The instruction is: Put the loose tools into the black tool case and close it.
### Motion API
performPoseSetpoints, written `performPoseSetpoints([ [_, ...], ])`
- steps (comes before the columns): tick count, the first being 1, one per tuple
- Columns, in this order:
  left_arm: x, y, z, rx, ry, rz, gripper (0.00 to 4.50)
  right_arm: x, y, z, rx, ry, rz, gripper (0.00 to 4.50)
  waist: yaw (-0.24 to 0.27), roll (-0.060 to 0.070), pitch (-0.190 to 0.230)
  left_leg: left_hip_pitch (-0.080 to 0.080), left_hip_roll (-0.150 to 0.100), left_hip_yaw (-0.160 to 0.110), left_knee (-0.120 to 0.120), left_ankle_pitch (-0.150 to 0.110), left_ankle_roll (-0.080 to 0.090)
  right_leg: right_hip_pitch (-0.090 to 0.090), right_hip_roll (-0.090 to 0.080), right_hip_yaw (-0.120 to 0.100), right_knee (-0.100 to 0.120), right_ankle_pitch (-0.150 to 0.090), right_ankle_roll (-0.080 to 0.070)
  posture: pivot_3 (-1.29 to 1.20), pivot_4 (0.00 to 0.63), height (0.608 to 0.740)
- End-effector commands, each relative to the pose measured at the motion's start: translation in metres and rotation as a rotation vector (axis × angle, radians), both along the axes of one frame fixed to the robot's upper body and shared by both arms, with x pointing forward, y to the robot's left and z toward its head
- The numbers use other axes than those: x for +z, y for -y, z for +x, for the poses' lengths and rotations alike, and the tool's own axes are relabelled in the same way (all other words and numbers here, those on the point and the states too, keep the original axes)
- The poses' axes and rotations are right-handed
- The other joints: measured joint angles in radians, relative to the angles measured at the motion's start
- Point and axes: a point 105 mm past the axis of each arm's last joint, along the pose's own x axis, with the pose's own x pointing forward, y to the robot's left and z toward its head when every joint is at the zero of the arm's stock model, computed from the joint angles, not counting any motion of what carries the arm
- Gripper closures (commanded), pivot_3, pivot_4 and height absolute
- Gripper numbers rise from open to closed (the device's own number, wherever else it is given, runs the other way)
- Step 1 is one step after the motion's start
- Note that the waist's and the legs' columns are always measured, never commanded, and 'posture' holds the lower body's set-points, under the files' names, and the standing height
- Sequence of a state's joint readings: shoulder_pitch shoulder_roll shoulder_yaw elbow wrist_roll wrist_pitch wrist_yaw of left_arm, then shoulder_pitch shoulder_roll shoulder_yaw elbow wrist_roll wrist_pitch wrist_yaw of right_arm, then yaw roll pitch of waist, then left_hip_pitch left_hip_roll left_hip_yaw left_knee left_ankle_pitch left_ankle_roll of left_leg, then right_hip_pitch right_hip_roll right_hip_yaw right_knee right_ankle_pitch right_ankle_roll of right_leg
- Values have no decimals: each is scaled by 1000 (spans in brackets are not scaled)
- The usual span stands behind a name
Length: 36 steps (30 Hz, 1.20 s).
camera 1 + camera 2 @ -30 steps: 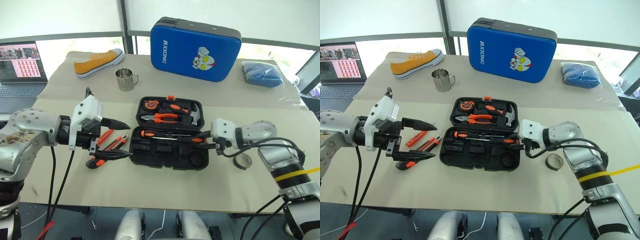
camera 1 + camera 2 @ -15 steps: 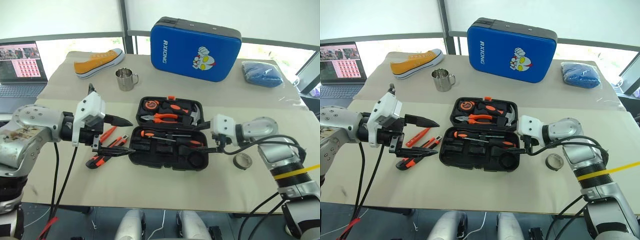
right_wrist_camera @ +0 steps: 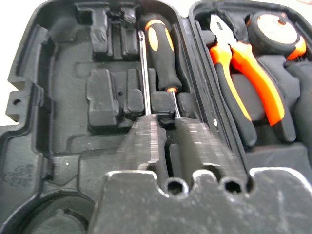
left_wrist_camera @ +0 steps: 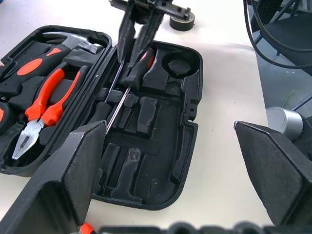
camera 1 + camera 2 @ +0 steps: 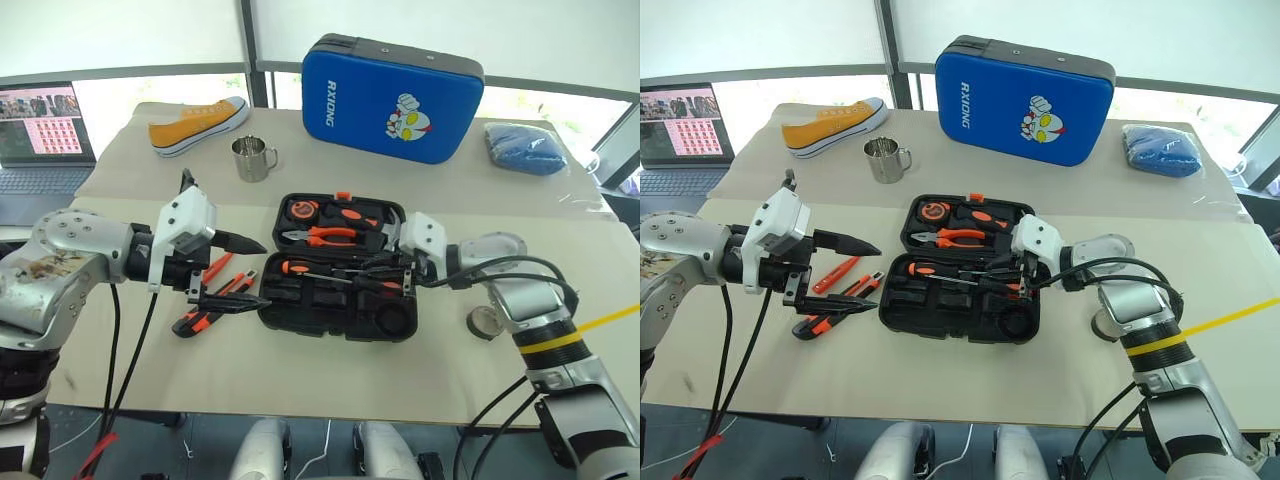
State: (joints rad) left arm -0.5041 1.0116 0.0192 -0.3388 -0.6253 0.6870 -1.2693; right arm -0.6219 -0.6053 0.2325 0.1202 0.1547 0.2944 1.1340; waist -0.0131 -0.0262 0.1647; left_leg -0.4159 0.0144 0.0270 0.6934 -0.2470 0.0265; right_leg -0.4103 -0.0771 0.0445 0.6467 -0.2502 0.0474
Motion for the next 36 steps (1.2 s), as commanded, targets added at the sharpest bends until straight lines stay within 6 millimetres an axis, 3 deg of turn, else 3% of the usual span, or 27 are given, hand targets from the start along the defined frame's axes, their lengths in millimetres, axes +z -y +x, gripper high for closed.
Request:
performPoseSetpoints([
  [1, 7, 1, 1, -12, 48, 7, 0, -5, -5, 0, 8, 16, -21, 4471, 0, 0, 0, 0, 0, 0, 0, 0, 0, 0, 0, 0, 0, 0, 0, 0, 150, 739],
  [8, 6, 3, 2, -18, 54, 10, 0, -34, -12, -8, 47, -6, -124, 4471, -1, 0, 0, 1, 0, 0, 0, 0, 0, 0, 1, 0, 0, 0, 0, 0, 150, 739],
  [16, 4, 5, 4, -22, 56, 9, 0, -43, -19, -9, 86, 41, -200, 4471, -7, 0, 0, 5, 0, 0, -1, 0, 0, 3, 1, 0, 0, 0, -1, 0, 150, 739],
  [18, 3, 4, 4, -15, 55, 12, 0, -27, -22, -8, 80, 66, -149, 4471, -7, 0, 0, 7, 0, 0, -1, 0, 0, 5, 1, 0, 0, 0, -1, 0, 150, 739],
  [22, -1, -9, 6, 73, 47, 16, 0, 42, -24, -16, 57, 87, 131, 4471, -8, 0, 0, 6, 1, 0, -1, 0, 0, 4, 1, 0, 1, 0, -1, 0, 150, 739],
  [25, -4, -28, 10, 198, 56, 20, 0, 73, -16, -29, 64, 51, 231, 4471, -2, 1, 0, 1, 1, 0, -1, 0, 0, -1, 0, 0, 2, 0, -1, 0, 150, 739],
  [26, -5, -37, 10, 255, 48, 15, 0, 82, -13, -35, 71, 32, 263, 3891, -1, 1, 0, 0, 1, 0, -1, 0, 0, -2, 0, 0, 2, 0, -1, 0, 150, 739],
  [29, -19, -85, -4, 496, 3, 35, 0, 108, -5, -66, 185, -17, 326, 2964, -2, 1, 0, 0, 2, 0, -2, 0, 0, -2, -1, 0, 1, 0, -1, 0, 150, 739],
  [33, -37, -135, -40, 716, -47, 93, 0, 113, -3, -87, 255, -45, 305, 1623, -10, 0, 0, 1, 3, 0, -7, 0, 0, -5, -2, -1, 1, 0, -3, 0, 150, 739],
  [36, -47, -162, -61, 825, -56, 159, 0, 111, -3, -95, 283, -63, 297, 629, -5, 0, 0, 1, 3, 2, -9, 1, -2, -8, -4, -1, 1, 0, -4, 0, 150, 739],
])
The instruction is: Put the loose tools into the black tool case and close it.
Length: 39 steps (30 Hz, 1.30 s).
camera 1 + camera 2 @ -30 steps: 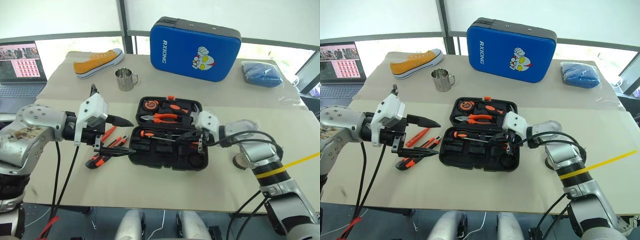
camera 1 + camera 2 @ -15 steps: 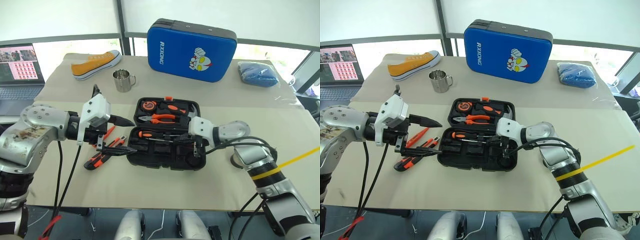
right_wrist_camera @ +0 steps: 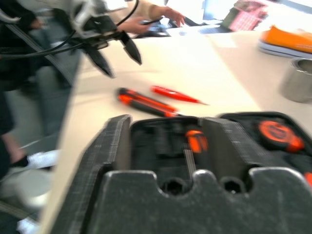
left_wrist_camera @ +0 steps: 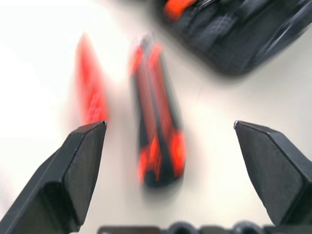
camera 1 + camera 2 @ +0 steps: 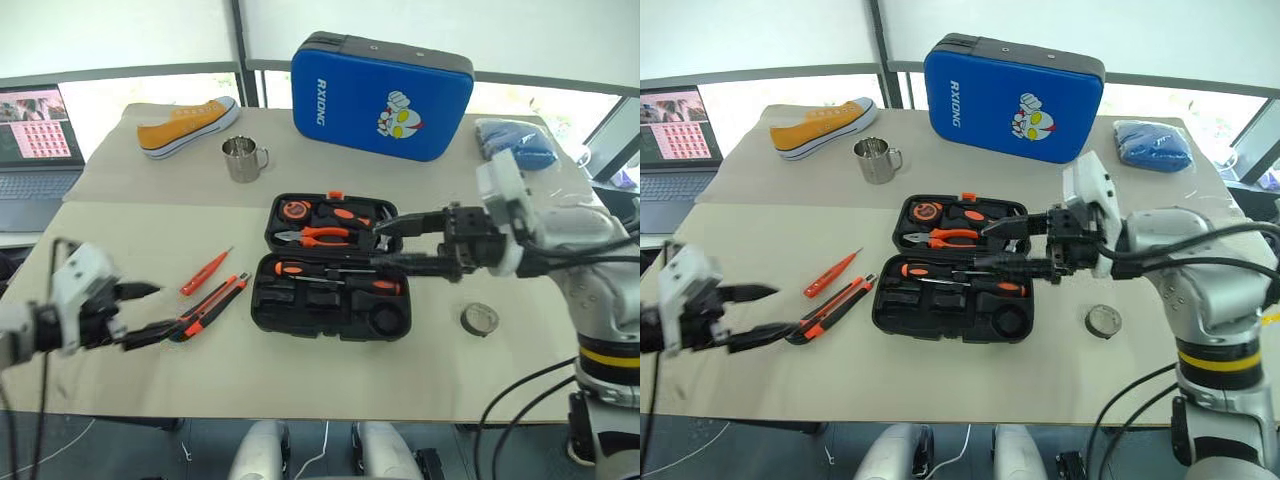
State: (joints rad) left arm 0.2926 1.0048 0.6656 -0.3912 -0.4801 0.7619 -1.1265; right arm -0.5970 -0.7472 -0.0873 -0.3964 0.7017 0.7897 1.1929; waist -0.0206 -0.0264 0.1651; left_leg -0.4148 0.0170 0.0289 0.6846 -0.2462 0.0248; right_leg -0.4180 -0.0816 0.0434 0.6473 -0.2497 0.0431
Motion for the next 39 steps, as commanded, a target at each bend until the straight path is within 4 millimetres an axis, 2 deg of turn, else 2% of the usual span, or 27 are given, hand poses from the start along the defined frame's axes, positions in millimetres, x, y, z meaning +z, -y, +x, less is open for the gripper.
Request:
performPoseSetpoints([
  [1, 10, -25, -15, 83, 56, 110, 0, 6, -2, -15, 58, 17, 4, 203, 6, 0, 0, 0, 0, 1, 0, 0, 0, 0, -1, 0, 0, 0, 0, 0, 150, 739],
  [2, 9, -29, -16, 99, 56, 123, 0, 5, -3, -16, 61, 18, 6, 45, 12, 0, 0, 0, 0, 1, 0, 0, -1, 0, -1, -1, 0, 0, 0, 0, 150, 739],
  [5, 8, -35, -8, 127, 62, 156, 0, 3, -6, -18, 69, 23, 6, 45, 23, -1, 0, 0, -2, 1, 0, 1, -1, -1, -5, -2, -1, 0, 0, 0, 150, 739],
  [7, 9, -31, 11, 135, 39, 182, 0, 1, -7, -21, 75, 26, -1, 45, 30, -1, -1, 0, -2, 1, 0, 1, -1, -1, -5, -3, -1, 0, 0, 0, 150, 739],
  [16, 17, 14, 91, 103, -95, 106, 0, 0, -12, -28, 21, 64, 44, 45, 19, -3, 0, -3, -4, 4, -1, 2, -1, -3, -3, -4, 1, 1, 2, 0, 150, 739],
  [19, 8, 28, 115, 42, -143, 158, 0, -5, -17, -38, 19, 57, 55, 45, 12, -3, 0, -4, -4, 4, -1, 2, -1, -4, -1, -3, 1, 1, 1, 0, 150, 739],
  [21, 2, 28, 129, 38, -161, 196, 0, -7, -19, -41, 5, 57, 66, 45, 12, -3, 0, -6, -3, 2, 0, 2, -1, -4, 2, -3, 1, 1, 1, 0, 150, 739],
  [26, -6, 35, 149, -3, -197, 222, 0, -10, -19, -43, -45, 51, 90, 45, 4, -5, 1, -7, -3, 2, 1, 2, -1, -6, 3, -2, 1, 1, 1, 0, 150, 739],
  [30, -18, 43, 151, -70, -234, 248, 0, -12, -17, -44, -72, 42, 100, 45, 8, -5, 1, -8, -2, 2, 2, 2, -1, -6, 3, -2, 0, 2, 1, 0, 150, 739],
  [33, -29, 40, 149, -82, -261, 286, 777, -12, -17, -44, -77, 41, 101, 0, 9, -5, 1, -8, -2, 2, 3, 2, -1, -6, 3, -2, 1, 2, 1, 0, 150, 739],
  [37, -37, 36, 148, -88, -270, 293, 2239, -12, -15, -44, -80, 46, 92, 0, 9, -5, 1, -8, -2, 2, 3, 2, -1, -5, 3, -2, 1, 2, 1, 0, 150, 739],
  [39, -38, 35, 149, -96, -262, 296, 3112, -12, -14, -43, -81, 49, 89, 0, 9, -5, 1, -8, -2, 2, 3, 2, -1, -5, 3, -2, 1, 2, 1, 0, 150, 739],
])
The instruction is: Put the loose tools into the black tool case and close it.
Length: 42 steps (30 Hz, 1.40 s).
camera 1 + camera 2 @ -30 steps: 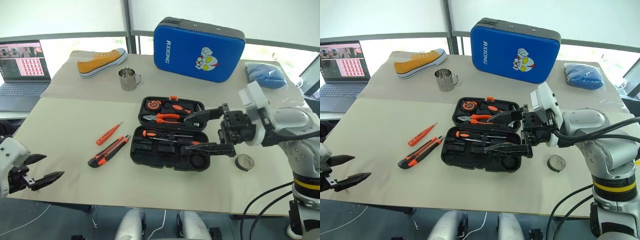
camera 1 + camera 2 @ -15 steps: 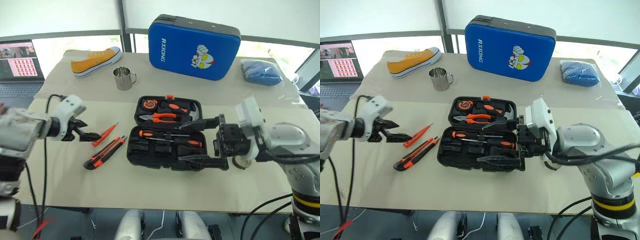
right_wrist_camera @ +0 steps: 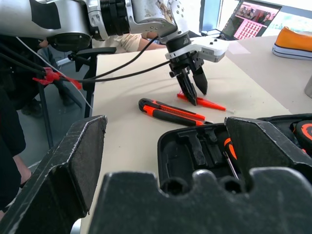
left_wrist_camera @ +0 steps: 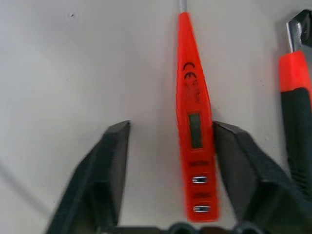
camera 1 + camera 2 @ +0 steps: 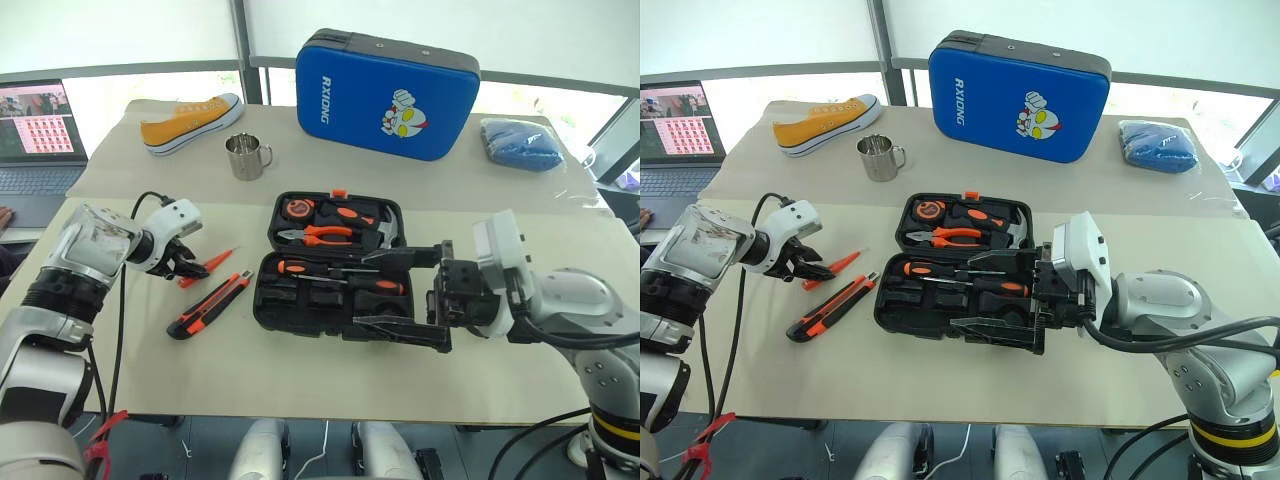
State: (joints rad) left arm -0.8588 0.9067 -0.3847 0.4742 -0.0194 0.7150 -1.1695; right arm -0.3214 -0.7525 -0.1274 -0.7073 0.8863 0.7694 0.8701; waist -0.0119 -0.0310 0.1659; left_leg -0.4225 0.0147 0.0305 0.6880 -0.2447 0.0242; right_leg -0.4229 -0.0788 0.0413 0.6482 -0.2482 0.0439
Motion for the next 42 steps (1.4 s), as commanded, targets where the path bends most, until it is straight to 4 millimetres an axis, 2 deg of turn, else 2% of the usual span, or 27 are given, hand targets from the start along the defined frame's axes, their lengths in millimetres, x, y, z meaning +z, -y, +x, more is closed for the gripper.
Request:
performPoseSetpoints([
  [1, -14, -3, -3, -6, -28, -8, 3433, 8, 2, -4, 7, 58, 2, 0, 0, 0, 0, 0, 0, 0, 0, 0, 0, 0, 0, 0, 0, 0, 0, 0, 150, 739],
  [2, -11, -4, -1, -10, -4, -20, 3882, 8, 2, -3, 4, 59, -4, 0, 0, 0, 0, 0, 0, 0, 0, 0, 0, 0, 0, 0, 0, 0, 0, 0, 150, 739],
  [3, -7, -5, 1, -18, 26, -27, 4070, 7, 3, -3, -1, 60, -10, 0, 0, 0, 0, 0, 0, 0, 0, 0, 0, 1, 0, 0, 0, 0, 0, 0, 150, 739],
  [6, 14, 1, 9, -49, 119, -64, 4071, 4, 8, -3, -22, 54, -28, 0, 1, 0, 0, 0, 0, -1, 2, 0, 0, 1, 0, 0, 1, 0, 0, 0, 150, 739],
  [9, 43, 24, 14, -194, 232, -75, 4071, -1, 14, -5, -43, 31, -44, 0, 8, -1, 1, -3, 0, -2, 6, 0, 1, 0, 0, -1, 1, 0, 1, 0, 150, 739],
  [11, 51, 35, 13, -261, 264, -75, 4071, -4, 17, -6, -51, 25, -56, 0, 13, -1, 1, -4, 0, -2, 7, 0, 1, 0, 0, -1, 1, 1, 2, 0, 150, 739],
  [13, 65, 79, 0, -493, 283, -109, 4071, -15, 24, -3, -101, 14, -104, 0, 18, -1, 1, -4, 0, -2, 7, -1, 1, 1, -1, -1, 0, 1, 2, 0, 150, 739],
  [15, 65, 112, -16, -678, 263, -105, 4071, -26, 32, -1, -144, 20, -165, 0, 29, -1, 1, -4, 0, -2, 7, -1, 1, 1, -1, -1, 0, 1, 2, 0, 150, 739],
  [22, 39, 157, -32, -853, 194, -57, 4071, -49, 44, 12, -242, 57, -280, 0, 9, -1, 1, -4, 0, -1, 9, -1, 1, 1, 2, 2, 0, 3, 3, 0, 150, 739],
  [29, 15, 170, -30, -907, 150, 45, 4071, -44, 41, 18, -289, 48, -231, 0, 7, -1, 1, -4, 0, -1, 9, -1, 1, 1, 2, 2, 0, 3, 3, 0, 150, 739],
  [39, 1, 162, -36, -914, 74, 107, 4071, -37, 36, 24, -308, 61, -180, 0, 6, -1, 1, -3, 0, -1, 9, -1, 1, 2, 2, 2, 0, 3, 3, 0, 150, 739],
  [40, 1, 161, -36, -908, 72, 109, 3058, -35, 36, 24, -307, 59, -172, 0, 5, -1, 1, -3, 0, -1, 9, -1, 1, 2, 2, 2, 0, 3, 3, 0, 150, 739],
  [42, 5, 160, -36, -910, 73, 105, 2473, -33, 34, 24, -305, 58, -158, 0, 3, -1, 1, -3, 0, -1, 9, -1, 1, 2, 2, 2, 0, 3, 3, 0, 150, 739],
])
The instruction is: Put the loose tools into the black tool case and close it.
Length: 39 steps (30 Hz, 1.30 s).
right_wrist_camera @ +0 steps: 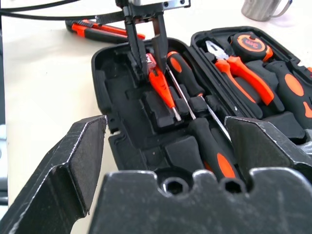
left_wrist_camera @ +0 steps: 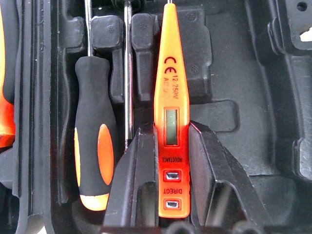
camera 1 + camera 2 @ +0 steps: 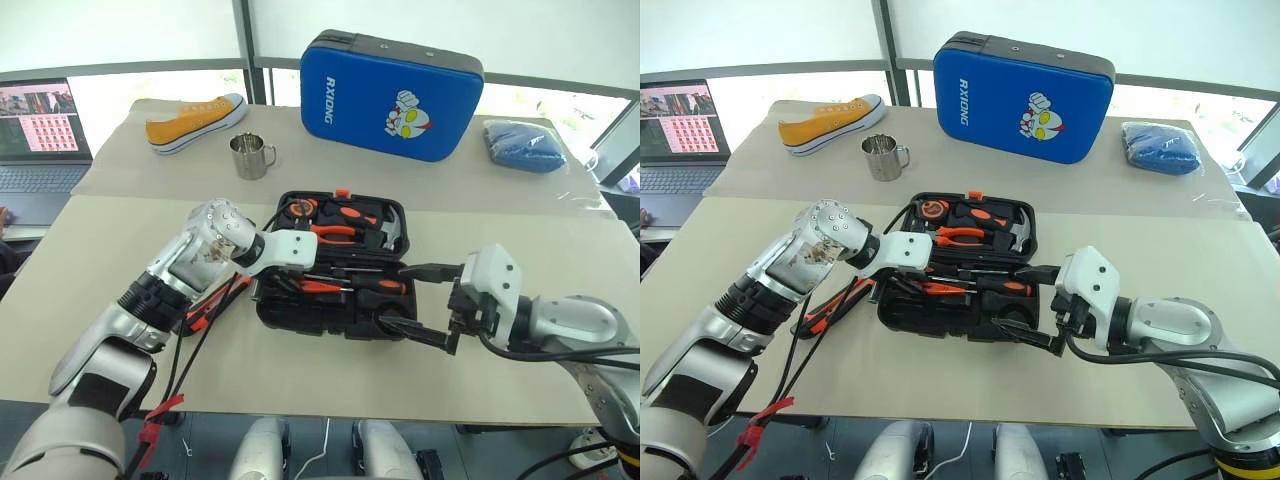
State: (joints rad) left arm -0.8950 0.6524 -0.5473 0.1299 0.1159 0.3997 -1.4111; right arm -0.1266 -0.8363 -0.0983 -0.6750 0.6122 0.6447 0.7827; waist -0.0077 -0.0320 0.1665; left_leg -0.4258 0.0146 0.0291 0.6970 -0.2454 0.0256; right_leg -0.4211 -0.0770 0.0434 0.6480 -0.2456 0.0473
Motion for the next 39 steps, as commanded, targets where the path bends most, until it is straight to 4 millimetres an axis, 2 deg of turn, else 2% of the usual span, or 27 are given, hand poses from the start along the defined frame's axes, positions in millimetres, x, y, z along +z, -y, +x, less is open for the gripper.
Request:
performPoseSetpoints([
  [1, 3, -5, -4, -10, -13, 31, 2124, 12, -2, 0, 3, 34, 30, 0, -2, 0, 0, 0, 0, 0, 0, 0, 0, 0, 0, 0, 0, 0, 0, 0, 150, 739],
  [5, 14, -4, -4, 4, -23, -12, 674, 14, -3, 1, 4, 34, 46, 0, -2, 0, 0, 0, 0, 0, 0, 0, 0, 0, 0, 0, 0, 0, 0, 0, 150, 739],
  [11, 40, 0, -10, 32, -81, -141, 674, 13, -3, 2, 4, 25, 46, 0, -1, 0, 0, 0, 0, 0, 1, 0, 0, 0, 0, 0, 0, 0, 0, 0, 150, 739],
  [14, 51, 0, -11, 25, -85, -236, 1365, 12, -3, 1, 4, 19, 43, 0, -2, 0, 0, 0, 0, 0, 0, 0, 0, 0, 0, 0, 0, 0, 0, 0, 150, 739],
  [16, 53, 1, -11, 10, -77, -303, 2048, 11, -3, 0, 3, 16, 43, 0, -3, 0, 0, 0, 0, 0, 0, 0, 0, 0, 0, 0, 0, 0, 0, 0, 150, 739],
  [23, 31, 0, -7, 3, -65, -409, 4464, 12, -3, 0, -1, 10, 46, 0, -1, 0, 0, 0, 0, 0, 0, 0, 0, 0, 0, 0, 1, 0, 0, 0, 150, 739],
  [26, 19, 1, -8, -11, -81, -411, 4464, 12, -2, 0, -3, 7, 45, 0, 4, 0, 0, 0, 0, 0, 1, 0, 0, 0, -1, 0, 0, 0, 0, 0, 150, 739],
  [29, 5, -1, 0, 28, -49, -369, 4464, 12, -3, -1, -5, 4, 47, 0, 5, 0, 0, 0, 0, 0, 1, 0, 0, 0, -1, 0, 0, 0, 0, 0, 150, 739],
  [39, -6, -8, 4, 24, -36, -320, 4464, 11, -3, -4, -5, -10, 53, 0, 5, 0, 0, 0, 0, 0, 1, 0, 0, 0, -1, 0, 0, 0, 0, 0, 150, 739],
])
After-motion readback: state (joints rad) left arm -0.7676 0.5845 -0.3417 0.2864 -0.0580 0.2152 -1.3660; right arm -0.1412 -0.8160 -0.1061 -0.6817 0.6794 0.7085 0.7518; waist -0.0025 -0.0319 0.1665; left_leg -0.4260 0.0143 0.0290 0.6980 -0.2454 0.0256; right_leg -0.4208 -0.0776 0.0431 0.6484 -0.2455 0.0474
